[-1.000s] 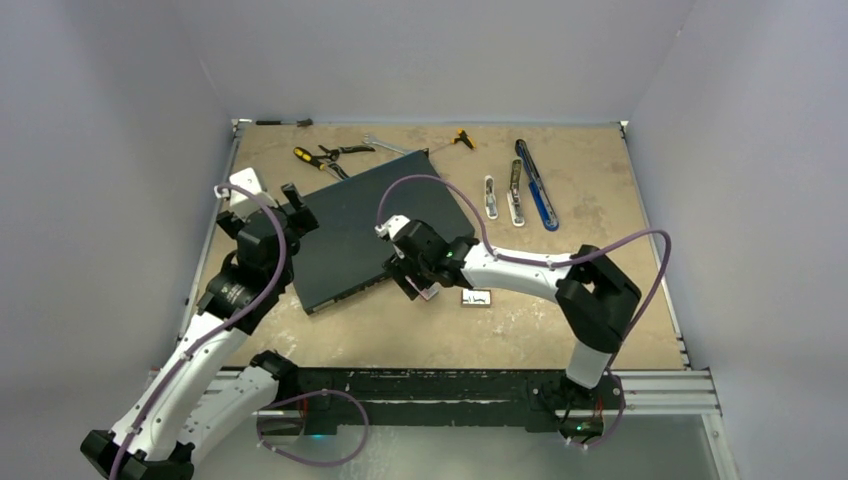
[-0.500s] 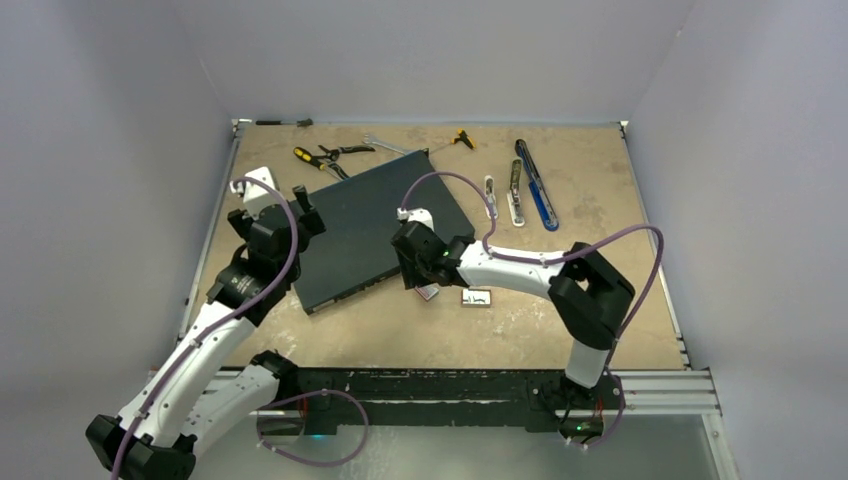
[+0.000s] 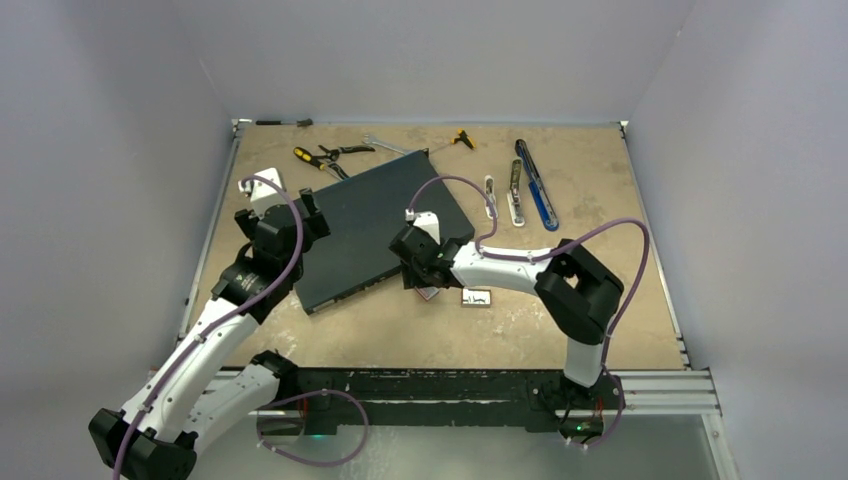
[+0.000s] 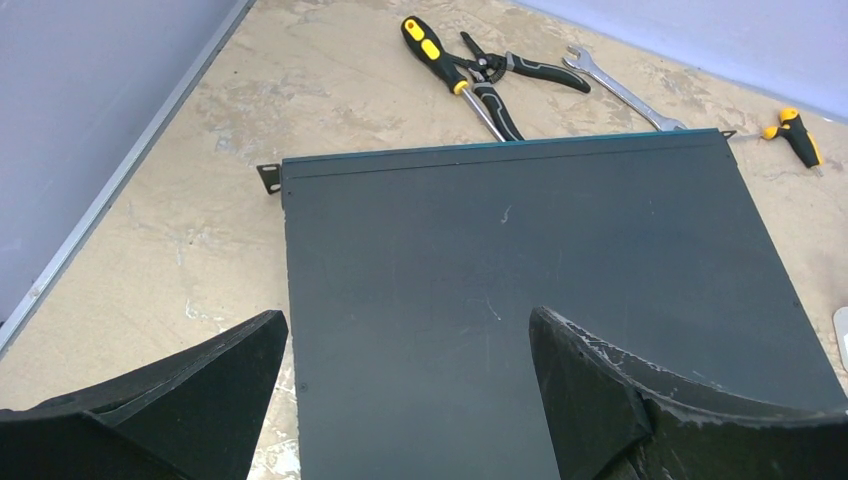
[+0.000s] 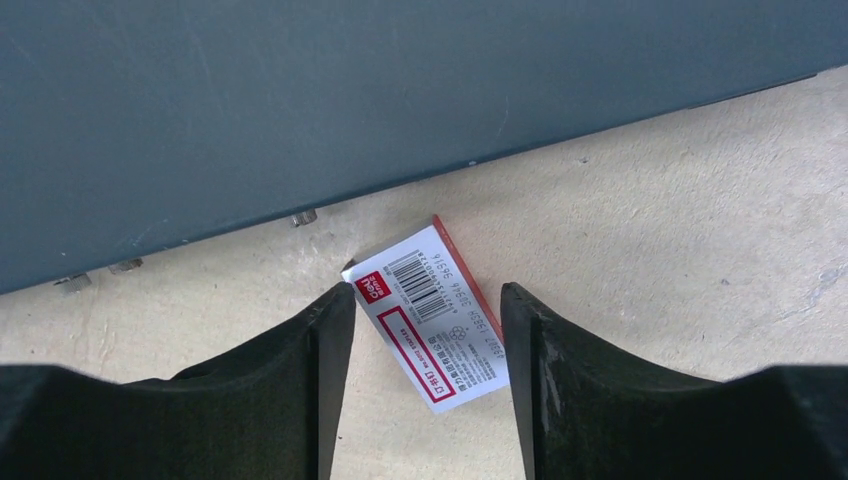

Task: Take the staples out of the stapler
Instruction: Move the staple box to the center of the board.

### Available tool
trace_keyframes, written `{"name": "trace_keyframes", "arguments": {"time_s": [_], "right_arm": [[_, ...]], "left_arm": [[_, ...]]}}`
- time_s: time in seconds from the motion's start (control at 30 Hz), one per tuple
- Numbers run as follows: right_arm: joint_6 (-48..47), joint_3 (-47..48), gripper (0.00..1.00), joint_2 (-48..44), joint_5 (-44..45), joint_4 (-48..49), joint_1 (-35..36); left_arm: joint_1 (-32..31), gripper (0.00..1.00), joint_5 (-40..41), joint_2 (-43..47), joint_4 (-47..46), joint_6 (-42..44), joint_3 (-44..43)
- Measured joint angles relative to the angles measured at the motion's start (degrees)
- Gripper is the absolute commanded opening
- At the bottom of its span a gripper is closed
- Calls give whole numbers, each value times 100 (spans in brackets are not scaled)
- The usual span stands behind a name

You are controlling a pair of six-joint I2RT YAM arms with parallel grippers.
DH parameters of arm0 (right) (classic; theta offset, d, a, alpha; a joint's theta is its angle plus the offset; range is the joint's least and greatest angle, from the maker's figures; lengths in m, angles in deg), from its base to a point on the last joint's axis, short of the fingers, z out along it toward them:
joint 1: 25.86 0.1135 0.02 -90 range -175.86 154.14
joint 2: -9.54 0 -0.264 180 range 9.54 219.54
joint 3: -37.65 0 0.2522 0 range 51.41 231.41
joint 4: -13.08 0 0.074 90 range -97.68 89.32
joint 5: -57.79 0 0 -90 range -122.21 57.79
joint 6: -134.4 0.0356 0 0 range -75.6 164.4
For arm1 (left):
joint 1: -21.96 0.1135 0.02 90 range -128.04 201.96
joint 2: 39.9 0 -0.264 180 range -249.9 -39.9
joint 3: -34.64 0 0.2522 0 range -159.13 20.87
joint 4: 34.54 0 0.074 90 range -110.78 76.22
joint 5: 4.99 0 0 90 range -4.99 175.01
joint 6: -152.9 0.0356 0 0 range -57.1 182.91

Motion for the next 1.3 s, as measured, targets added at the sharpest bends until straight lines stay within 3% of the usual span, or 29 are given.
{"name": "trace_keyframes", "arguments": {"time_s": [0.43, 0.97, 1.3], "right_arm": [[-98, 31, 58, -11, 31, 487, -238], [-922, -190, 69, 9, -798, 1261, -269], [-1196, -197, 77, 190, -741, 1281, -269]], "left_arm": [[0, 89, -46, -70, -46, 4, 0], [0, 89, -122, -140, -74, 7, 0], [0, 89, -149, -153, -76, 7, 2]]}}
